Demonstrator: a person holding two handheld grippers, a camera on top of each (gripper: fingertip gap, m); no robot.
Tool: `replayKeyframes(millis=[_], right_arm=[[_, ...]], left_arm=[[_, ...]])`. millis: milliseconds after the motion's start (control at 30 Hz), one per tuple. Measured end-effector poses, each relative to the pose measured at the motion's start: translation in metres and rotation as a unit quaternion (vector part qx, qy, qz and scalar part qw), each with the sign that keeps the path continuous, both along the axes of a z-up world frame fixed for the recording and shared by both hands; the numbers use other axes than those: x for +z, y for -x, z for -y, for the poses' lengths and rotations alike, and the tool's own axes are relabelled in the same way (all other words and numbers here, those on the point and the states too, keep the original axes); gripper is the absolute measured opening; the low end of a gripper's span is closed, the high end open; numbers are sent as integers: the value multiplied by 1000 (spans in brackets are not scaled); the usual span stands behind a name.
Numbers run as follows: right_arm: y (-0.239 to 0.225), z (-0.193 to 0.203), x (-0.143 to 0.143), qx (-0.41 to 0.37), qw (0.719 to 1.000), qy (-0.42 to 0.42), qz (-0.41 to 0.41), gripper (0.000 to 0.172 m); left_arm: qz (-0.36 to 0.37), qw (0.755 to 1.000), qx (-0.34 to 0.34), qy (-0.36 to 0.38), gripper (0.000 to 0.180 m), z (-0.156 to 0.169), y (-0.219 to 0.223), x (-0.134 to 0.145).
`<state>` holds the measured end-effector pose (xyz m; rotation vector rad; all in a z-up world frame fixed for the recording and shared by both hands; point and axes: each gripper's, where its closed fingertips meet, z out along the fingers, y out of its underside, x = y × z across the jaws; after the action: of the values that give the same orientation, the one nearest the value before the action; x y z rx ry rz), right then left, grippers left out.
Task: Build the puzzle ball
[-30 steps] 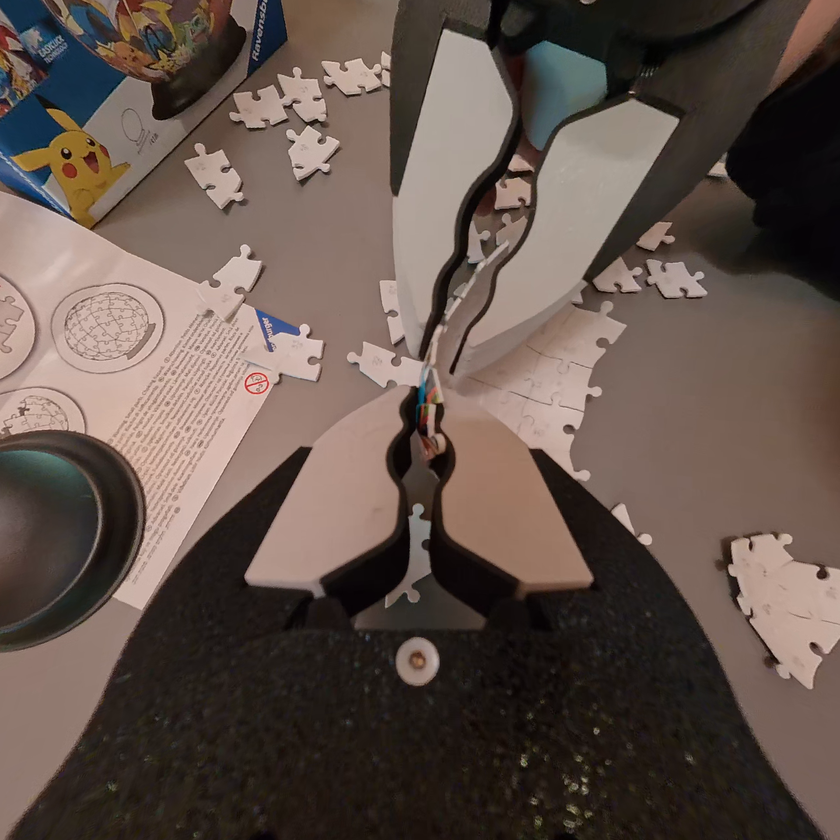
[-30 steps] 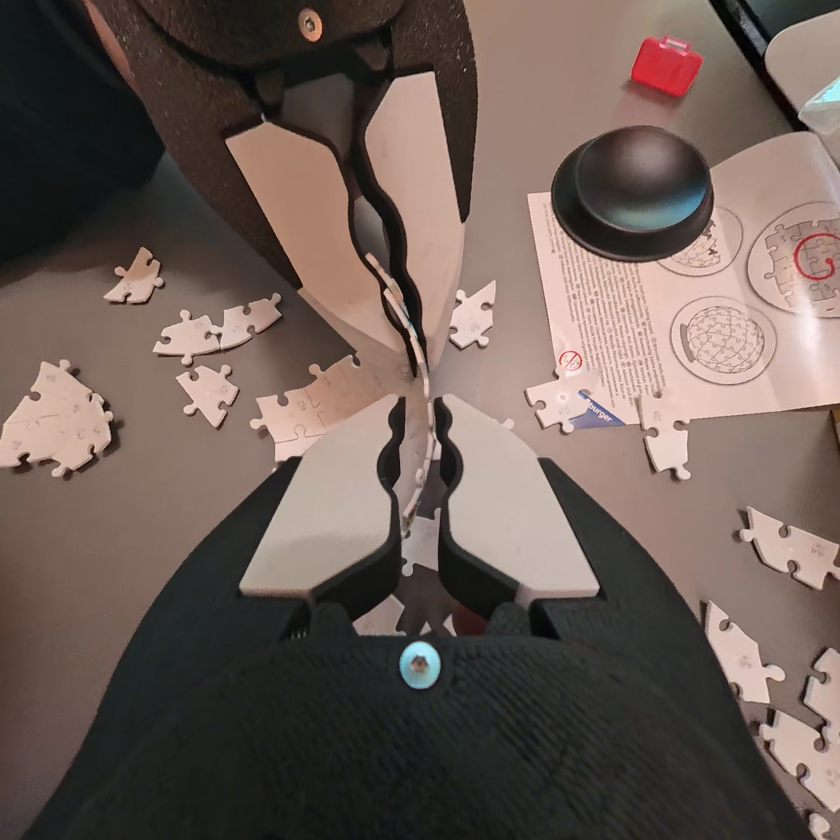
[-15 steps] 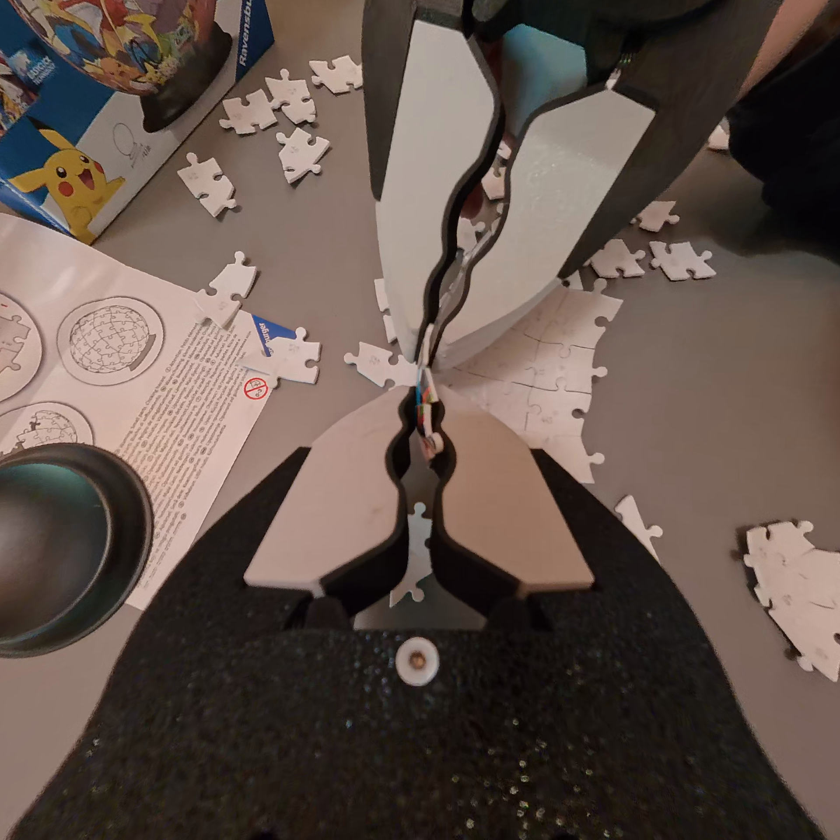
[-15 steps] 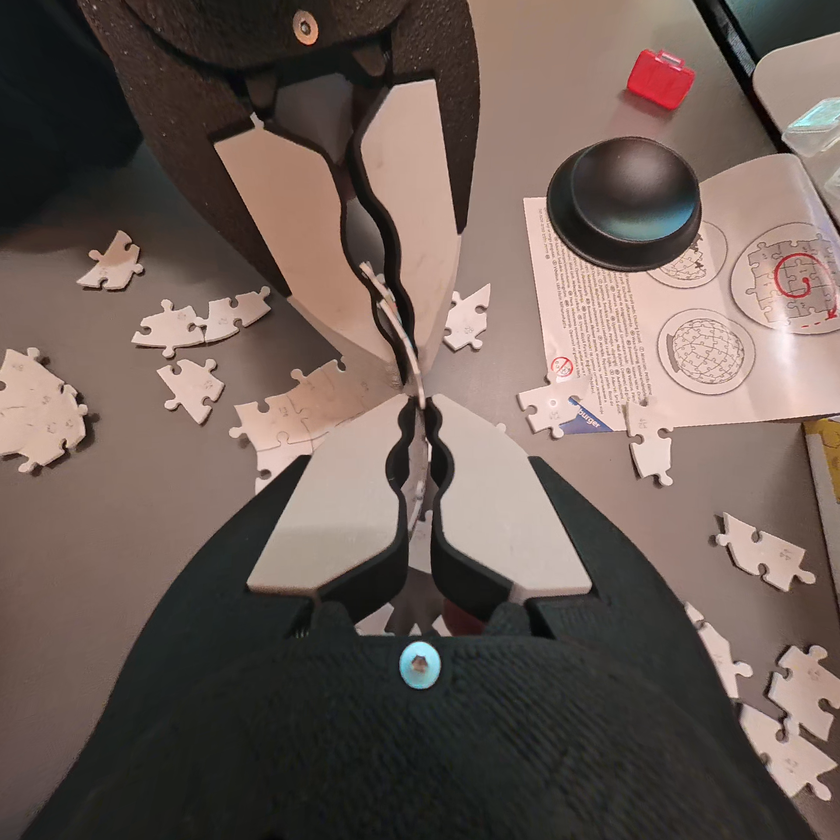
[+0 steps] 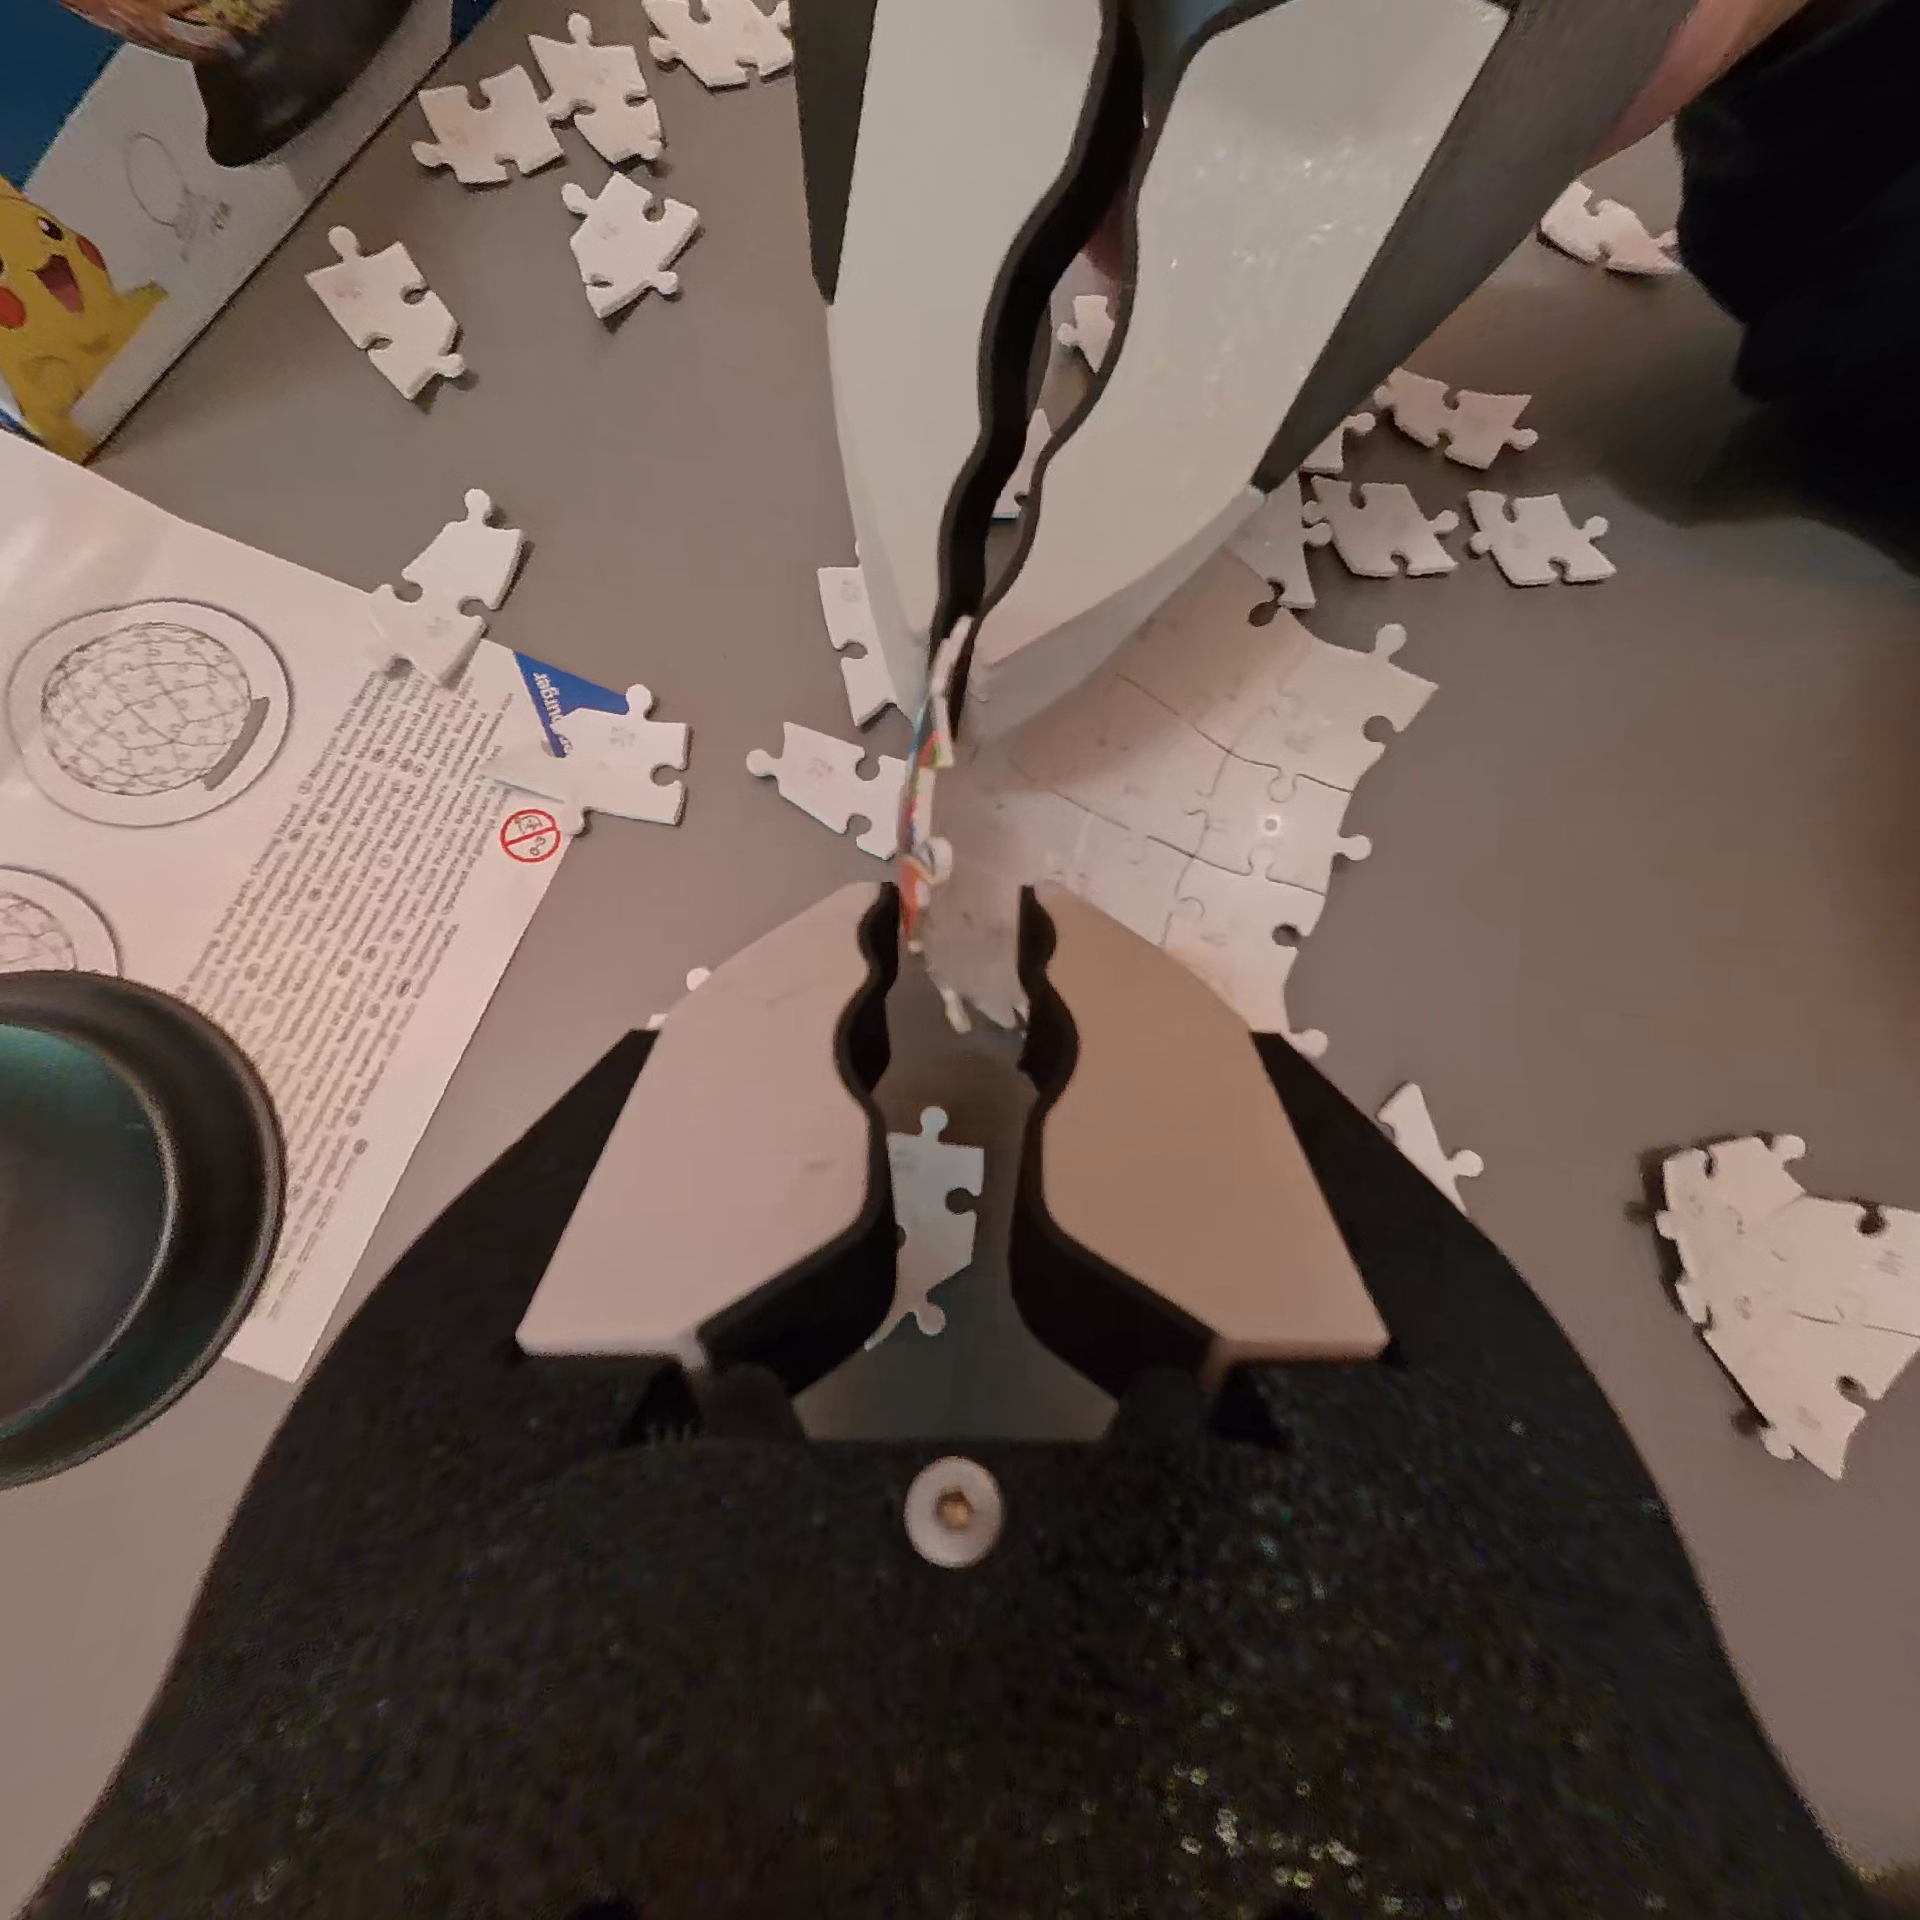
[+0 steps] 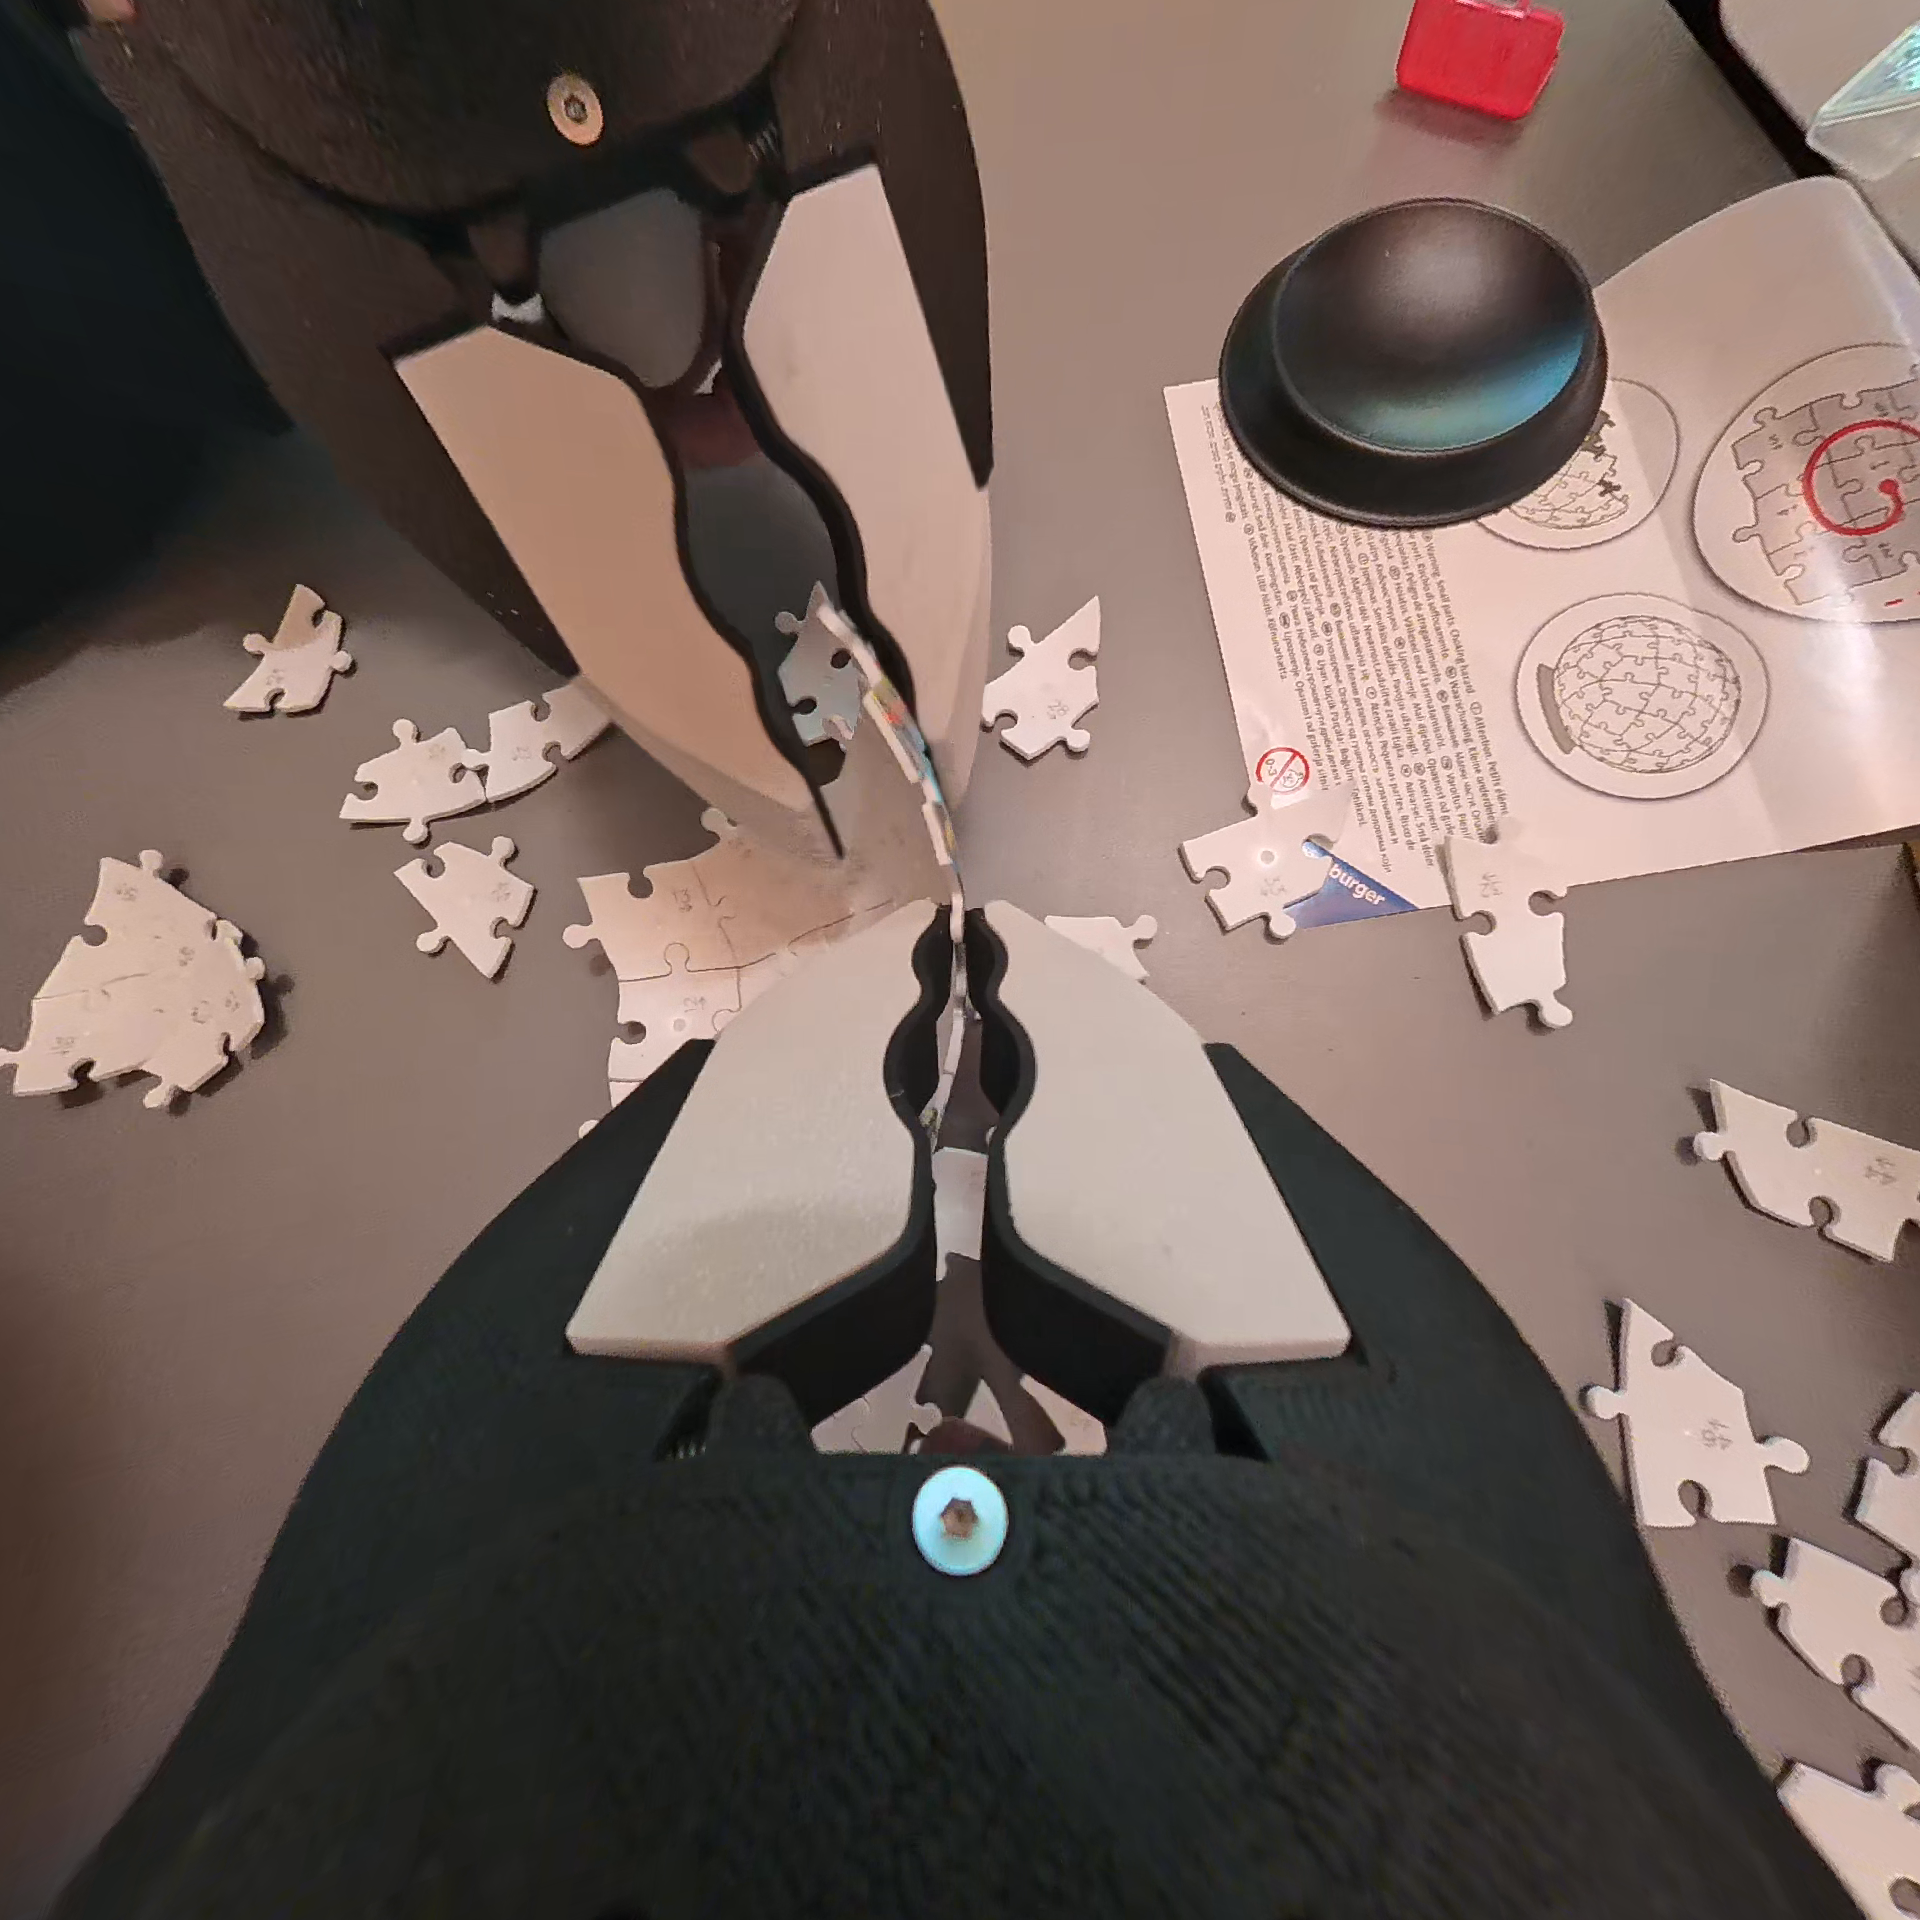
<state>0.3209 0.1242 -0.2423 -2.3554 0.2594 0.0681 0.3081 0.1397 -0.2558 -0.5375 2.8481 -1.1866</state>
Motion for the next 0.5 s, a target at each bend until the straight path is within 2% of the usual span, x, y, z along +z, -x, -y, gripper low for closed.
replayKeyframes(millis=[33,300,500], right_arm=[[0,0,0,1,1000,-1,1,3],[1,-1,1,12,1000,2,23,3],[-3,1,4,13,998,1,53,4]], left_arm=[[4,1000,1,0,20,1,-1,-1],[40,999,11,28,3,8,-9,9],[49,998,22,26,2,7,-13,10]])
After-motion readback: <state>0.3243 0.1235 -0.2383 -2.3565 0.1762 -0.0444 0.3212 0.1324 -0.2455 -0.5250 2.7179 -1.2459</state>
